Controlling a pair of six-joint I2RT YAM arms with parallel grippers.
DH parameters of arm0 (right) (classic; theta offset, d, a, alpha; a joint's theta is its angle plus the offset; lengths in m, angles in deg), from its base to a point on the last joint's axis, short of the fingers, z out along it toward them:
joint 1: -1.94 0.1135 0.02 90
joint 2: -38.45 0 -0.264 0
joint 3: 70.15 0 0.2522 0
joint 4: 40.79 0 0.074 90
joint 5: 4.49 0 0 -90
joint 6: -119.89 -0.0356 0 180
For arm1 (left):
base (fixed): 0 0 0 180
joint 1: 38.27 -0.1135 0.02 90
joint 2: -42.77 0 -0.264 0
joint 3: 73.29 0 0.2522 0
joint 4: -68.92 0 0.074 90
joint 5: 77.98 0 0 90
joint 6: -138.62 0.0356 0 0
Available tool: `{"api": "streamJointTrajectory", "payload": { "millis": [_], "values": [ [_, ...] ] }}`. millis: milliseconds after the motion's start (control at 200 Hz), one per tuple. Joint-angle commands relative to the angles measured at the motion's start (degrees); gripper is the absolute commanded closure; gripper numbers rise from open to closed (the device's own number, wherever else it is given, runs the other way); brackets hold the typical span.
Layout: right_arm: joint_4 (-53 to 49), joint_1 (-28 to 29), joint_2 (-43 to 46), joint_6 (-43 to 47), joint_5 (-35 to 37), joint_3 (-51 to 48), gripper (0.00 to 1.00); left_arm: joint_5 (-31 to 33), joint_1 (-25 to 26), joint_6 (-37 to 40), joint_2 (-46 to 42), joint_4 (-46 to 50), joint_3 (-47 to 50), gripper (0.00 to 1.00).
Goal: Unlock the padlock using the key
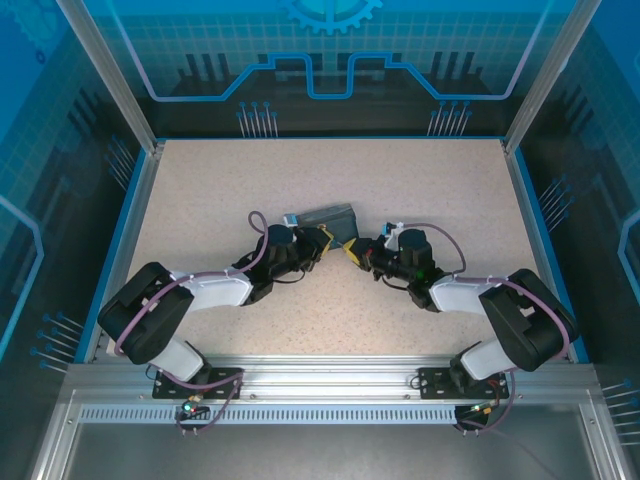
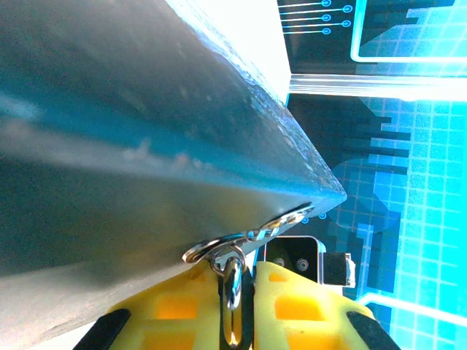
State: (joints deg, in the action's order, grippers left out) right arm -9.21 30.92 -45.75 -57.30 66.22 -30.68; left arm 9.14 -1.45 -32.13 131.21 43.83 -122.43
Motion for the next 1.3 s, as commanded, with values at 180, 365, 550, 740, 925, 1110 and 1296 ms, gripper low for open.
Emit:
{"api": "streamJointTrajectory", "payload": {
  "millis": [180,365,550,740,925,1110,1296],
  "values": [
    [-0.6,1.0,-0.4,0.1,0.8,2.1,1.0,-1.6,0.4,-0.4,-0.5,-2.8,-0.2,1.0],
    [-0.4,1.9,-1.4,0.1,1.1,2.9,1.0,-1.6,0.5,-0.4,-0.5,-2.9,-0.2,1.0],
    [0.2,2.4,-1.9,-0.2,1.3,3.2,1.0,-1.8,0.5,-0.1,-0.6,-2.7,-0.3,1.0],
    [-0.8,2.5,-0.9,0.2,1.5,3.3,1.0,-1.6,0.5,0.2,-0.5,-2.5,-0.1,1.0],
    [-7.3,2.0,1.5,3.6,1.4,3.0,1.0,-1.3,0.5,0.1,-0.6,-2.6,0.4,1.0],
    [-15.3,0.7,4.5,7.8,0.3,2.2,1.0,-1.4,0.5,-0.5,-0.5,-2.6,0.7,1.0],
    [-20.9,-1.4,9.4,12.2,-1.5,0.3,1.0,-2.2,0.1,-1.5,-0.7,-1.8,0.7,1.0]
  ]
}}
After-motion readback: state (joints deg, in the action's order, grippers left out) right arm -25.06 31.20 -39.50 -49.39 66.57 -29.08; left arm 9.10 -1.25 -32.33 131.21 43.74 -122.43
